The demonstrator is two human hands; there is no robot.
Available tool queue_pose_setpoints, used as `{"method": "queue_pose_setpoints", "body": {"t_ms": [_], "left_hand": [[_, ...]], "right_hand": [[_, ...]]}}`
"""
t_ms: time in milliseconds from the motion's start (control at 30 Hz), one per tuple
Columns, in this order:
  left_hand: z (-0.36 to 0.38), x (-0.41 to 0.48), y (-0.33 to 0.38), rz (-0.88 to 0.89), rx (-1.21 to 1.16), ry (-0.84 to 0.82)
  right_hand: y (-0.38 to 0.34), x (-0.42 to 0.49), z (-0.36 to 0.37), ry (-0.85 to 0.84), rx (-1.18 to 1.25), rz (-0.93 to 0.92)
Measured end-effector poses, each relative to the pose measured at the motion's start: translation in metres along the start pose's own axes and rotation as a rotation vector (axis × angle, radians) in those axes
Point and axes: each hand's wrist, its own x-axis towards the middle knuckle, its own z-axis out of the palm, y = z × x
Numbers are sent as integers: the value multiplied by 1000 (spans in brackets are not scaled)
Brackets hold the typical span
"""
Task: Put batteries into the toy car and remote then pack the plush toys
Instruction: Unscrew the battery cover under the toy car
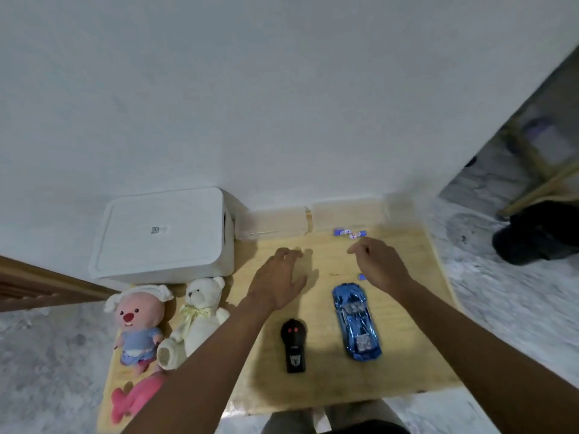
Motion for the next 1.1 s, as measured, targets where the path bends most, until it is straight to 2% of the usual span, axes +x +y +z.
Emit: {"method": "queue_pose_setpoints", "body": {"t_ms": [133, 300, 400, 667, 833, 1000, 1100], "left_hand": [[32, -12, 29, 71, -107, -229], [68, -23, 58, 6, -200, -318], [79, -27, 69, -43, -212, -281], [84, -39, 77, -34, -314, -145], [58, -41, 89, -89, -523, -34], [21, -36, 106, -80, -681, 62], [8, -34, 108, -65, -819, 113]], "right_hand": [[62, -46, 3, -91, -48, 107], [101, -61, 12, -274, 128, 64], [108, -58, 22, -280, 197, 6], [116, -50, 31, -298, 433, 30], [91, -48, 9, -235, 546, -75], [60, -40, -24, -210, 552, -193], [50, -41, -44, -223, 640, -214]]}}
